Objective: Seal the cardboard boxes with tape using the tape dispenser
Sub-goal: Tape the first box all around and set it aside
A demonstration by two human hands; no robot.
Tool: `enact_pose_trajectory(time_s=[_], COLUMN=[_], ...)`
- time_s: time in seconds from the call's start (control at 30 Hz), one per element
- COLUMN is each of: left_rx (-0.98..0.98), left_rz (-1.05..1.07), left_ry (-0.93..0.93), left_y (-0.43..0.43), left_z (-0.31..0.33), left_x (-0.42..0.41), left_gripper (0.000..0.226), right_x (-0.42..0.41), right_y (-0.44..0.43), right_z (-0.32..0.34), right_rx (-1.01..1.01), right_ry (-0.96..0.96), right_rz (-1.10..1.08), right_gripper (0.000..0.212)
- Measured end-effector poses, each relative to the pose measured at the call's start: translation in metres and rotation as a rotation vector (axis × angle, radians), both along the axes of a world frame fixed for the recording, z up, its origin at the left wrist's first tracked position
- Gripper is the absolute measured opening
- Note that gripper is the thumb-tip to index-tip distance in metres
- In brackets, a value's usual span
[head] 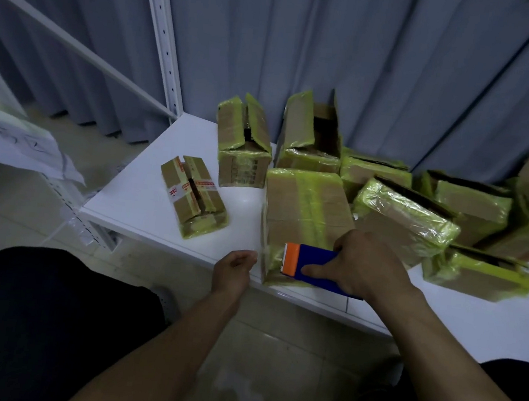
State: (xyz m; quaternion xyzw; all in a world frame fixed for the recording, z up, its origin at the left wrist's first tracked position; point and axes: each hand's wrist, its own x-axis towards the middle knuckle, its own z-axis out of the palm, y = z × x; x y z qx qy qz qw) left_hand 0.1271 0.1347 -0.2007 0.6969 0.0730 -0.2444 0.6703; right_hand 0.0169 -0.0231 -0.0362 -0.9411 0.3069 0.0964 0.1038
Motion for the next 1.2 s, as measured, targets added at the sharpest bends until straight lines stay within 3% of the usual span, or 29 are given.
enact_pose_trajectory(time_s=[0.33,0.43,0.53,0.67,0.9,1.07,1.2], left_rx=[0.158,0.215,0.067,-0.079,0.119,0.353,0.360], left_rz=[-0.227,-0.105,-0.095,-0.285,-0.452,-0.721,-0.800], left_ry=[-0.123,-0.171,-0.282,-0.175,-0.076,-0.562,-0.842], left_y=[-0.022,-0.016,-0.013,-0.012,0.001,0.008,0.013], left_z=[-0.005,-0.006,-0.004,0.002,0.031,0.051,0.062], left_x=[0.000,-0.002,-0.011,-0.024,0.002,0.019,0.024], left_gripper=[0.021,0.040,0.020,0.028,0.009,0.014,0.032], right_x=[0.003,0.001,0.001,0.001,-0.003,-0.007,-0.010], right_y=[0.001,0.001,0.001,-0.003,-0.004,-0.004,-0.005], right_z=[-0.002,-0.003,-0.005,-0.004,-0.007,-0.006,-0.006], right_rx=[0.044,0.052,0.038,0.049,0.044,0.062,0.063], right_ry=[0.037,0.035,0.026,0.033,-0.013,-0.025,-0.031], right_rz=[-0.056,-0.059,-0.050,-0.047,-0.044,-0.042,-0.036], right_gripper=[0.065,0.065,0.064,0.063,0.061,0.062,0.062])
